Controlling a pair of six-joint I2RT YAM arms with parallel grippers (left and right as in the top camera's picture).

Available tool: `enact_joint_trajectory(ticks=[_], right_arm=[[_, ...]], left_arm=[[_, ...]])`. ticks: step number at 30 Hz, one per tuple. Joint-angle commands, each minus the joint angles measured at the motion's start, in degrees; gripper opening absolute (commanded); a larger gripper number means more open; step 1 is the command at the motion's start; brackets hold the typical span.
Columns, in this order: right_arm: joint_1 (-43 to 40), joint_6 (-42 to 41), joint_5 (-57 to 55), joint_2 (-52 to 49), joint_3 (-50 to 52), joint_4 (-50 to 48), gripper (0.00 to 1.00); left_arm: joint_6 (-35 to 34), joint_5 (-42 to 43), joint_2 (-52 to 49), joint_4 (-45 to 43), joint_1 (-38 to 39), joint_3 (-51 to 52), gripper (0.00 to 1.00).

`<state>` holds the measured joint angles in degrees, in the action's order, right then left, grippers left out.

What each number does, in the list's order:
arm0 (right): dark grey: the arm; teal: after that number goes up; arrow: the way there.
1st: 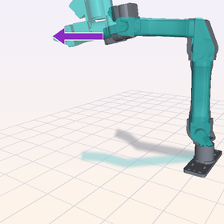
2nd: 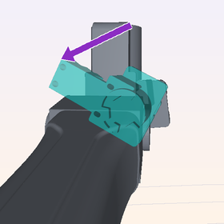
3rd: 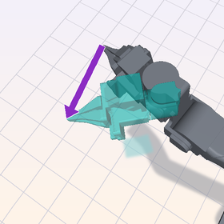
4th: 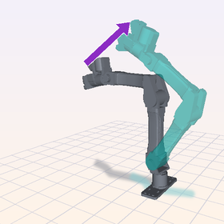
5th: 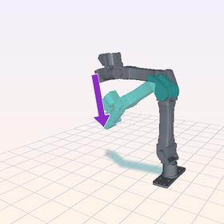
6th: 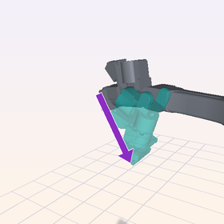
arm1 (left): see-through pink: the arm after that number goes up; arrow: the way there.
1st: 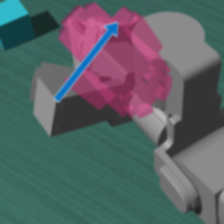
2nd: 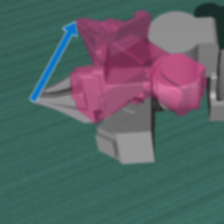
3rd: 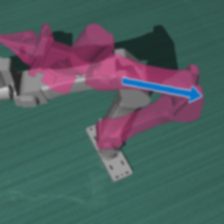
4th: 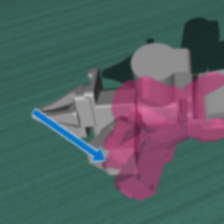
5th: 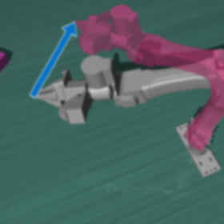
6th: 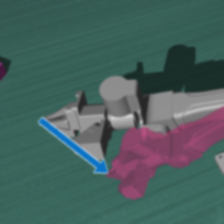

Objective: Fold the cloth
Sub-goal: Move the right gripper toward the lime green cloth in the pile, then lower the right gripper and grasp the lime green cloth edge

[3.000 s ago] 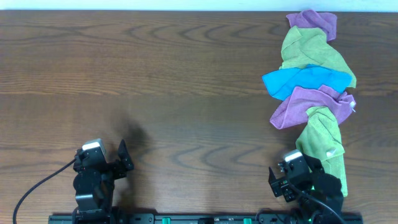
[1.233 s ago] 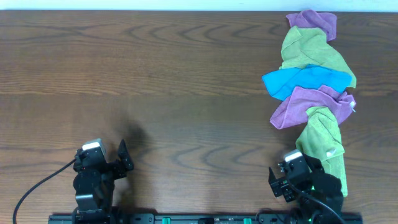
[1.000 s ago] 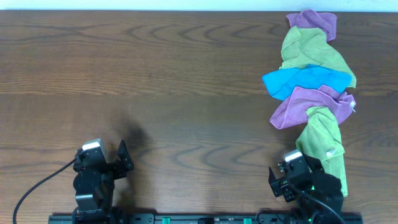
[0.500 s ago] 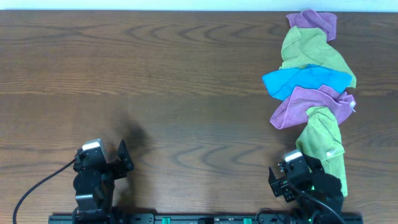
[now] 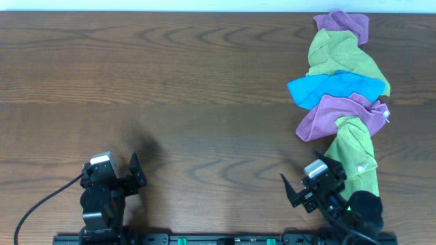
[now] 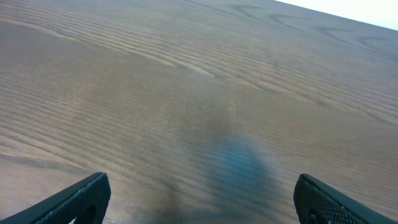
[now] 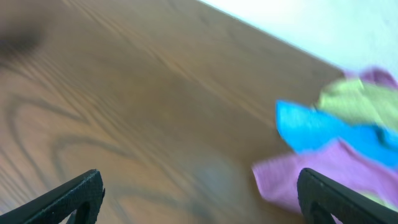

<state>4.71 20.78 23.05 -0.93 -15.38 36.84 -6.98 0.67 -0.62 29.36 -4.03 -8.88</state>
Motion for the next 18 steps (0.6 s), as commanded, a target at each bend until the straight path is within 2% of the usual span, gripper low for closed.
enact_joint_trajectory(ticks=[1,5,7,11,15,18], right_arm=[[-0.46,0.22,7.85,0.61,0.20,-2.78,0.99],[-0.46,-0.57,12.07,0.61,0.20,-7.48,0.99],[-0.46,-7.06,11.26,0.61,0.20,-12.39,0.99],[-0.48,-29.38,-5.42,-0.76,0.17,-21.18,0.99],[-0.68,-34.32,-11.26,-5.77,-0.07,-23.08,0.99],[-1.53,-38.66,-15.67,-13.14,-1.62,-23.21,0.99]], left_arm=[[1.22,-1.07,0.35,-0.09,-0.22,0.85,0.96],[1.22,-1.07,0.35,-0.11,-0.22,0.85,0.95],[1.22,-1.07,0.35,-0.09,-0.22,0.87,0.95],[1.22,-1.07,0.35,-0.09,-0.22,0.85,0.95],[1.22,-1.07,0.35,-0.09,-0.22,0.85,0.95],[1.22,-1.07,0.35,-0.09,-0.22,0.85,0.95]])
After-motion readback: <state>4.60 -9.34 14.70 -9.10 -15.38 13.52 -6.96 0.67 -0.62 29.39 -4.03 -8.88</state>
